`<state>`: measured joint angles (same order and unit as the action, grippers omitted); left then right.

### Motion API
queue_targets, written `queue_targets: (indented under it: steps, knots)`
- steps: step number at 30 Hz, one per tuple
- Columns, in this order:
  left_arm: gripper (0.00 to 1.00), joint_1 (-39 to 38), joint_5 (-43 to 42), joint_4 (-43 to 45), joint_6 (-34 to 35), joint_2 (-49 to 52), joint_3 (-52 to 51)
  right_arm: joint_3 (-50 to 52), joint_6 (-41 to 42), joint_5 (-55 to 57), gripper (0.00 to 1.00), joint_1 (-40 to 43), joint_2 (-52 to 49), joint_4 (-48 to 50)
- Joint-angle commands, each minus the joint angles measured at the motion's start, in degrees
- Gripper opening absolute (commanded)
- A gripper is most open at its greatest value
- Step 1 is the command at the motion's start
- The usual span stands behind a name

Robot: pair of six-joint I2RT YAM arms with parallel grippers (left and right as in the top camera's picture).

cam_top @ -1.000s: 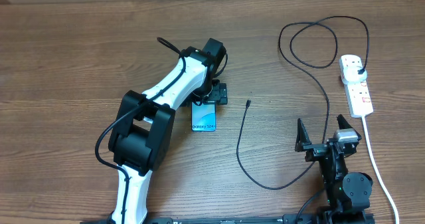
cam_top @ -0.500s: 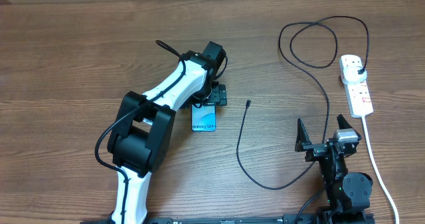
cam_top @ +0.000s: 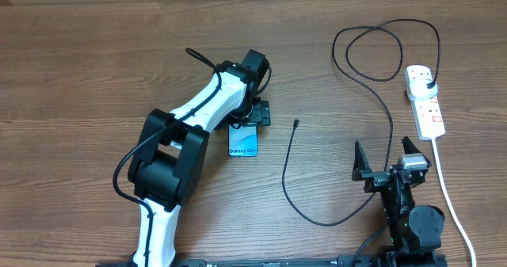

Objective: Plug charger to phone and switch on socket
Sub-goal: 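Close the left gripper on the phone's top end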

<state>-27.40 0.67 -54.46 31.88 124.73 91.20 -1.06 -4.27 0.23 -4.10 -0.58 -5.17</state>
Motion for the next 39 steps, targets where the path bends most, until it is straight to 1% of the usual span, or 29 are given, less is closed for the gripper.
queue_targets:
  steps: [1,28,30,39]
  knots:
    - [1.0,-0.1,-2.2,-0.3,1.4,1.6,-2.3,0.6,-0.1,0.1,1.0,0.4,0.4,0.3]
    - [1.0,-0.1,-3.2,0.5,1.4,1.6,-2.3,0.6,-0.1,0.1,1.0,0.4,0.4,0.3]
    - [0.97,-0.1,-3.2,0.5,1.4,1.6,-2.3,0.6,-0.1,0.1,1.0,0.4,0.4,0.3]
    - [0.94,-0.1,-3.3,0.8,1.4,1.6,-2.2,0.6,-0.1,0.1,1.0,0.4,0.4,0.3]
